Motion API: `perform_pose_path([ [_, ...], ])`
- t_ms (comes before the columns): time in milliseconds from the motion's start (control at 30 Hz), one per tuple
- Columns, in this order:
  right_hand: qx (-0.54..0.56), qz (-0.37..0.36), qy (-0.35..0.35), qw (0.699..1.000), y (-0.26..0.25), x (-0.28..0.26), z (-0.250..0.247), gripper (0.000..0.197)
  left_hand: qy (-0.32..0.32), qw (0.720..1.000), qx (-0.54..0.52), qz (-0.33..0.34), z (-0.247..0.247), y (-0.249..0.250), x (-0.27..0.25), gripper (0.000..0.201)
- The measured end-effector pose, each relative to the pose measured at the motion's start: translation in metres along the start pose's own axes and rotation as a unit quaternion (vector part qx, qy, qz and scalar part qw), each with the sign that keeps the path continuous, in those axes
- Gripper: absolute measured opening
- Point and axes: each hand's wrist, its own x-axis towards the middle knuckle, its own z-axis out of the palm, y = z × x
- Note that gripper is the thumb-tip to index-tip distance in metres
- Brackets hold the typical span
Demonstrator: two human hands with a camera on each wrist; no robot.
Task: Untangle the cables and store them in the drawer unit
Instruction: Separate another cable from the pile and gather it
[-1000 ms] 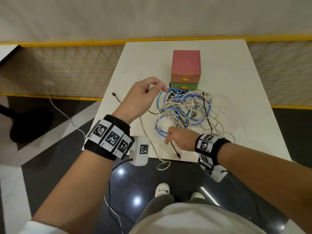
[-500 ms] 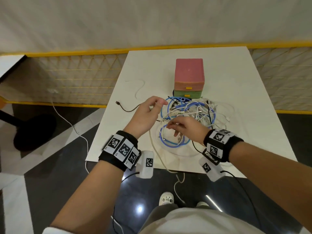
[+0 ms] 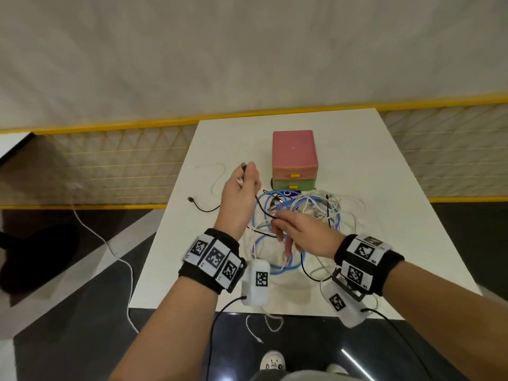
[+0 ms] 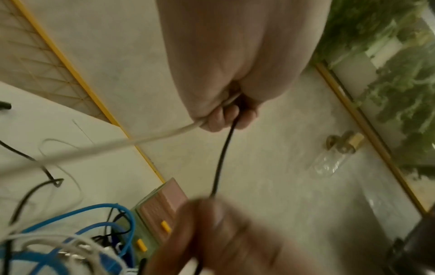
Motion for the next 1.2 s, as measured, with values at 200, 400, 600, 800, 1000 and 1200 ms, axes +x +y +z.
perform_pose_path([
  [200,-0.018,0.006,0.034,0.999,0.022,0.001,-0.020,0.027,0.013,0.977,-0.208,-0.041,-0.025,0.029,0.018,0.048],
  [400,0.036,0.023,0.082,0.996,-0.003,0.020,-0.050,0.027,-0.115,0.990,0.074,-0.038,-0.019,0.024,0.013,0.022],
  [600,-0.003,-0.060,0.095,0.994,-0.030,0.036,-0.058,0.024,-0.169,0.964,0.192,-0.073,-0.002,0.015,0.011,0.042],
  [800,-0.010,-0.003,0.091,0.996,-0.009,0.040,-0.055,0.028,0.022,0.996,0.085,-0.020,-0.027,0.036,0.031,0.046],
  [1000,-0.019,-0.005,0.127,0.992,-0.036,0.053,-0.069,0.026,0.053,0.968,0.214,0.119,-0.034,0.021,0.022,0.047],
  [1200,-0.183,-0.091,0.097,0.974,-0.061,0.063,-0.070,0.026,-0.102,0.943,0.313,0.045,-0.009,0.013,0.027,0.039],
])
